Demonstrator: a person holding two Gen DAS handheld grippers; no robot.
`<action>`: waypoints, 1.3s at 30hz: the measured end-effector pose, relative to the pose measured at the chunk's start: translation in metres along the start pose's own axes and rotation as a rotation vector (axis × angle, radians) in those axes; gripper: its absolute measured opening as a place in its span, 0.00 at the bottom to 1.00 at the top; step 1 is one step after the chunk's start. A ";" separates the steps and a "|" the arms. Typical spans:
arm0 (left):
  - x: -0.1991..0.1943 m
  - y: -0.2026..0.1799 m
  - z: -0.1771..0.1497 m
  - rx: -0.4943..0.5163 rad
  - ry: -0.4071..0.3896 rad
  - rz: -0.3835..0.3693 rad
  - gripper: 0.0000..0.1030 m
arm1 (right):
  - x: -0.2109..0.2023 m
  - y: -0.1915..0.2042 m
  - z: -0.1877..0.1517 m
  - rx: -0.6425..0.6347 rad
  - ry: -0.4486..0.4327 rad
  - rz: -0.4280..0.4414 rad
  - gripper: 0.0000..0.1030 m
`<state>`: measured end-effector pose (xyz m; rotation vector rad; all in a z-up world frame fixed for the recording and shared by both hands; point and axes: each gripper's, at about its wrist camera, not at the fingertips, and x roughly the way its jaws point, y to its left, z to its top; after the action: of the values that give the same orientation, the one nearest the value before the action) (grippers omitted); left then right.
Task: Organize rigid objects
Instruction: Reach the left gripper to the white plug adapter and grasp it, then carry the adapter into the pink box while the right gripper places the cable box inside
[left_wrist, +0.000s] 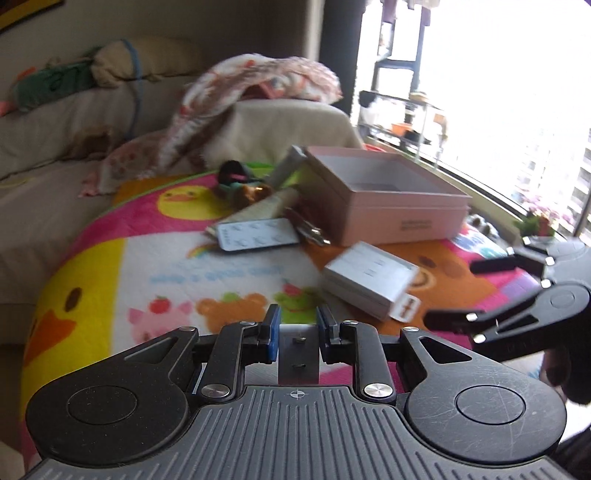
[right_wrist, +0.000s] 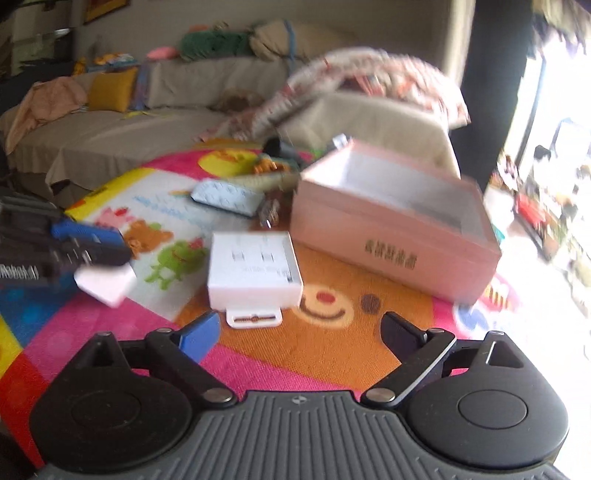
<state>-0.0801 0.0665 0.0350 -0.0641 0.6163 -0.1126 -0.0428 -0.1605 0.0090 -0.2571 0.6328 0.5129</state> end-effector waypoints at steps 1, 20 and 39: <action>0.002 0.003 0.000 -0.010 0.005 0.005 0.23 | 0.006 -0.003 0.000 0.037 0.020 0.003 0.92; -0.004 -0.004 -0.028 0.045 0.122 -0.036 0.27 | 0.017 -0.010 -0.001 0.100 0.110 0.063 0.99; -0.010 -0.018 -0.021 0.081 0.049 -0.087 0.23 | 0.017 0.004 0.025 -0.052 0.058 0.142 0.67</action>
<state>-0.1020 0.0491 0.0258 -0.0100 0.6575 -0.2235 -0.0203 -0.1415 0.0178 -0.2782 0.6976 0.6615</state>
